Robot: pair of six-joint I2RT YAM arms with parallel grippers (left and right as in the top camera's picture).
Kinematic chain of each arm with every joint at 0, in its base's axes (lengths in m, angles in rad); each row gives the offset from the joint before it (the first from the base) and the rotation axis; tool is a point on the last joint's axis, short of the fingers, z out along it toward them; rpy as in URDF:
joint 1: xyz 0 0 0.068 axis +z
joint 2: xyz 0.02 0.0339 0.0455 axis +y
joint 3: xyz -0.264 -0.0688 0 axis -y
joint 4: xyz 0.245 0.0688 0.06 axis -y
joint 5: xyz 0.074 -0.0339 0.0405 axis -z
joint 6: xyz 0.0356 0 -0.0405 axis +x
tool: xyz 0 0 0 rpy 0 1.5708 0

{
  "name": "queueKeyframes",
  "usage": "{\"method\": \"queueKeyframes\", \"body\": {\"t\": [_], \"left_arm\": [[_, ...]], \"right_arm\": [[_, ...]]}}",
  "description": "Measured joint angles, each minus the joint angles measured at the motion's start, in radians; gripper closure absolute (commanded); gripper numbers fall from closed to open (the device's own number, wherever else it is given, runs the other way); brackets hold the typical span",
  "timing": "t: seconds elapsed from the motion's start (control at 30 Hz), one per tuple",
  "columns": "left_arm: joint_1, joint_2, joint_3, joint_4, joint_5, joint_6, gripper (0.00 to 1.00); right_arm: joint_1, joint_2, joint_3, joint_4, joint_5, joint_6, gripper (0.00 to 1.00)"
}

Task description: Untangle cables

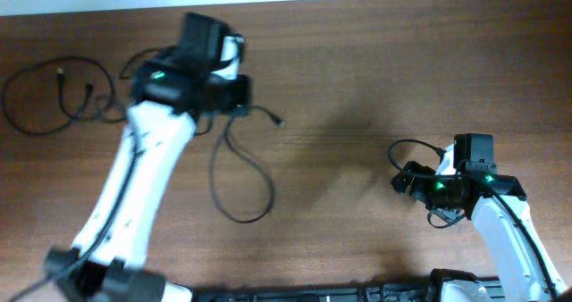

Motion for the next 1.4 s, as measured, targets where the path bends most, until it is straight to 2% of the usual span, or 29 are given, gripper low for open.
{"method": "queueKeyframes", "body": {"t": [0.1, 0.17, 0.23, 0.33, 0.43, 0.47, 0.57, 0.6, 0.67, 0.73, 0.77, 0.83, 0.97, 1.0, 1.03, 1.07, 1.17, 1.23, 1.27, 1.3, 1.33, 1.37, 1.4], "left_arm": [[-0.054, 0.127, 0.0, 0.006, -0.068, -0.013, 0.99], [-0.076, 0.222, 0.001, -0.042, -0.101, -0.021, 0.96], [-0.093, 0.3, 0.002, -0.082, -0.093, -0.036, 0.89], [-0.135, 0.389, 0.002, -0.086, -0.046, -0.072, 0.71], [-0.179, 0.454, 0.002, -0.083, -0.039, -0.166, 0.66], [-0.179, 0.469, 0.002, -0.082, -0.046, -0.205, 0.6], [-0.178, 0.492, 0.002, -0.072, -0.061, -0.296, 0.55], [-0.178, 0.494, 0.002, -0.072, -0.069, -0.33, 0.46], [-0.179, 0.494, 0.002, -0.071, -0.116, -0.438, 0.34], [-0.178, 0.495, 0.002, -0.061, -0.163, -0.509, 0.02], [-0.179, 0.495, 0.002, -0.067, -0.206, -0.524, 0.01], [-0.179, 0.495, -0.014, -0.071, -0.299, -0.544, 0.01], [-0.179, 0.497, -0.117, -0.025, -0.33, -0.548, 0.01], [-0.179, 0.491, -0.139, 0.0, -0.315, -0.549, 0.06], [-0.179, 0.486, -0.147, 0.024, -0.296, -0.549, 0.21], [-0.177, 0.475, -0.166, 0.074, -0.247, -0.552, 0.49], [-0.179, 0.47, -0.188, 0.126, -0.149, -0.585, 0.53], [-0.179, 0.47, -0.19, 0.13, -0.138, -0.596, 0.53], [-0.179, 0.47, -0.19, 0.132, -0.139, -0.598, 0.68], [-0.18, 0.47, -0.19, 0.134, -0.141, -0.6, 0.74], [-0.182, 0.47, -0.192, 0.139, -0.143, -0.607, 0.91], [-0.184, 0.469, -0.197, 0.146, -0.146, -0.608, 1.0], [-0.186, 0.468, -0.201, 0.146, -0.159, -0.611, 1.0]], "right_arm": [[0.0, 0.0, 0.0, 0.0, 0.0, 0.0, 0.01], [0.0, 0.0, 0.0, 0.0, 0.0, 0.0, 0.01], [0.0, 0.0, 0.0, 0.0, 0.0, 0.0, 0.01], [0.0, 0.0, 0.0, 0.0, 0.0, 0.0, 0.01], [0.0, 0.0, 0.0, 0.0, 0.0, 0.0, 0.01], [0.0, 0.0, 0.0, 0.0, 0.0, 0.0, 0.01], [0.0, 0.0, 0.0, 0.0, 0.0, 0.0, 0.01], [0.0, 0.0, 0.0, 0.0, 0.0, 0.0, 0.01], [0.0, 0.0, 0.0, 0.0, 0.0, 0.0, 0.01], [0.0, 0.0, 0.0, 0.0, 0.0, 0.0, 0.01], [0.0, 0.0, 0.0, 0.0, 0.0, 0.0, 0.01], [0.0, 0.0, 0.0, 0.0, 0.0, 0.0, 0.01], [0.0, 0.0, 0.0, 0.0, 0.0, 0.0, 0.01], [0.0, 0.0, 0.0, 0.0, 0.0, 0.0, 0.01], [0.0, 0.0, 0.0, 0.0, 0.0, 0.0, 0.01], [0.0, 0.0, 0.0, 0.0, 0.0, 0.0, 0.01], [0.0, 0.0, 0.0, 0.0, 0.0, 0.0, 0.01], [0.0, 0.0, 0.0, 0.0, 0.0, 0.0, 0.01], [0.0, 0.0, 0.0, 0.0, 0.0, 0.0, 0.01], [0.0, 0.0, 0.0, 0.0, 0.0, 0.0, 0.01], [0.0, 0.0, 0.0, 0.0, 0.0, 0.0, 0.01], [0.0, 0.0, 0.0, 0.0, 0.0, 0.0, 0.01], [0.0, 0.0, 0.0, 0.0, 0.0, -0.001, 0.01]]}}
